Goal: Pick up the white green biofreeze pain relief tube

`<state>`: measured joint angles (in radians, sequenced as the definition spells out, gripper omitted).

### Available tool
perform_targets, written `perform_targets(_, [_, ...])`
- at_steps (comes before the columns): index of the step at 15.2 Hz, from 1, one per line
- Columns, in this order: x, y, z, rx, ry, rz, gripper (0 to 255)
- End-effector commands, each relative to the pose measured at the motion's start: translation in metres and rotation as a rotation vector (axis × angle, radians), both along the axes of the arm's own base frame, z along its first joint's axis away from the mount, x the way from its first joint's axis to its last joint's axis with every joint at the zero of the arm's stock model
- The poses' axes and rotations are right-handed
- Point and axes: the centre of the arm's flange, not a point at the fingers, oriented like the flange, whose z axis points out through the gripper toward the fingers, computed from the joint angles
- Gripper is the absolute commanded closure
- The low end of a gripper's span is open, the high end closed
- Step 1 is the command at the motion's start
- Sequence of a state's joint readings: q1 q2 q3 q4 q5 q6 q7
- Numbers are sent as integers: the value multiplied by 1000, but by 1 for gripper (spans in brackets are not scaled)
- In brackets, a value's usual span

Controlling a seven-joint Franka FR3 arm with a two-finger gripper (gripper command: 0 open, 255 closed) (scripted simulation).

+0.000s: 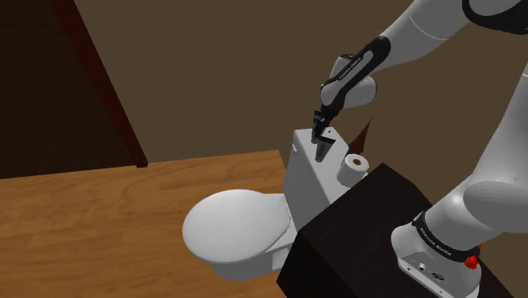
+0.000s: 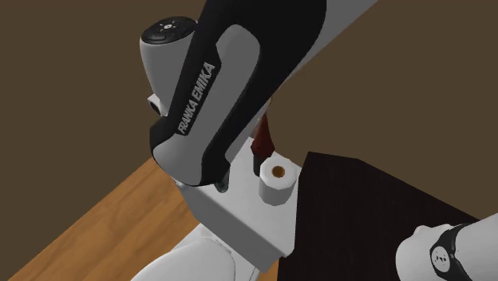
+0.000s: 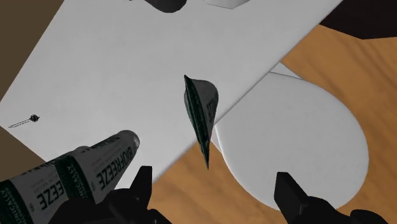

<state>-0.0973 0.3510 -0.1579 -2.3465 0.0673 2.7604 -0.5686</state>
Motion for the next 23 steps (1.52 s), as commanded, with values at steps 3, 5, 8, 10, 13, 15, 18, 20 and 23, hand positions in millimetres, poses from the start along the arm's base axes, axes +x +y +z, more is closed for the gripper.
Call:
perform_targets(3, [5, -5, -25, -7, 0, 12, 0])
perform_targets(5, [5, -5, -35, -7, 0, 12, 0])
perform_targets(8, [5, -5, -54, -7, 0, 12, 0])
perform_targets(10, [5, -5, -54, -7, 0, 12, 0])
perform_targets(13, [5, -5, -55, -7, 0, 12, 255])
perform_targets(15, [5, -5, -55, -7, 0, 12, 255])
perform_targets(18, [5, -5, -54, -7, 0, 12, 255])
perform_targets(20, [5, -5, -54, -7, 0, 12, 255])
perform_targets(23, [5, -5, -38, -7, 0, 12, 255])
